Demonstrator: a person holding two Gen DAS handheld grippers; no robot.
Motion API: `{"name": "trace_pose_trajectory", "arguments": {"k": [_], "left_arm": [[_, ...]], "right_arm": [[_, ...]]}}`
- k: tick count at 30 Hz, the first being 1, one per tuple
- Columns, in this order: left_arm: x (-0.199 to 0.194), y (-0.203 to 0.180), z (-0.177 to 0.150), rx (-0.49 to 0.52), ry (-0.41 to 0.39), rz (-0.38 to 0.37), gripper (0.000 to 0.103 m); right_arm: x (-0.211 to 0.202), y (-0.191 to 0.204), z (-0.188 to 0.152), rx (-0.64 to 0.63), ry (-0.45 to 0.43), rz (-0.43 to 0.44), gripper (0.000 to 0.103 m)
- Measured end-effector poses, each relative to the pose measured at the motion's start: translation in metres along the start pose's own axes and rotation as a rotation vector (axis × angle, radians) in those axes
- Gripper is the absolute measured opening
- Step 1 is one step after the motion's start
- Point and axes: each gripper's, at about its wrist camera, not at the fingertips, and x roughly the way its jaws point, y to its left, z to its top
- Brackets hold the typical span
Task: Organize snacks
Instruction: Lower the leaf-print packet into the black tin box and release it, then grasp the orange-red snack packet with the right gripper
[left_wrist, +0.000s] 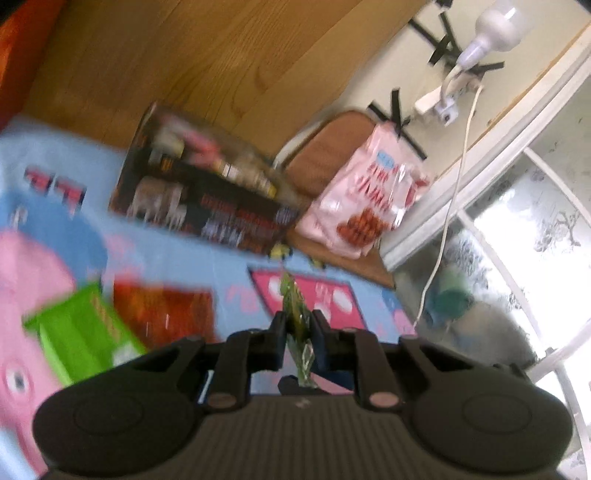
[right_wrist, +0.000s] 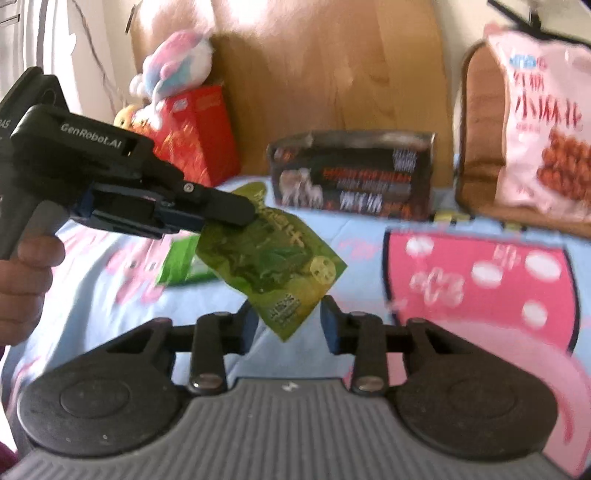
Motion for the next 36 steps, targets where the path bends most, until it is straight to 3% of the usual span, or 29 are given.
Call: {"name": "trace_pose_trajectory", "arguments": {"k": [5, 10, 12, 14, 16, 21, 27, 36], "left_arm": [[0.002, -0.007, 0.05, 0.074, -0.087, 0.017, 0.015], [0.021, 0.011, 0.101, 0.106, -0.149, 0.09, 0.015], [0.036, 0.02, 0.116, 0.124, -0.166, 0.174, 0.019], [0.053, 0.026, 0.12, 0.176, -0.169, 0.312, 0.025], [0.06, 0.03, 0.118, 0.209, -0.164, 0.404, 0.026], [0.031, 0.045, 0.094, 0.169, -0.184, 0.36, 0.03], [0.011, 0.062, 0.051, 0.031, -0.126, 0.299, 0.03], [0.005, 0.07, 0.001, -0.034, -0.037, 0.33, 0.03]], "right_arm": [[0.022, -0.005, 0.043, -0.06, -0.089, -0.049, 0.038], [0.072, -0.021, 0.088, -0.096, -0.136, -0.09, 0.038], [0.096, -0.028, 0.101, -0.097, -0.131, -0.114, 0.039], [0.118, -0.032, 0.107, -0.094, -0.111, -0.126, 0.042], [0.125, -0.039, 0.109, -0.057, -0.098, -0.109, 0.05], [0.088, -0.046, 0.09, 0.028, -0.113, -0.03, 0.051], [0.078, -0.046, 0.048, 0.152, 0.048, 0.126, 0.051], [0.101, -0.024, 0.037, 0.136, 0.155, 0.095, 0.05]]}}
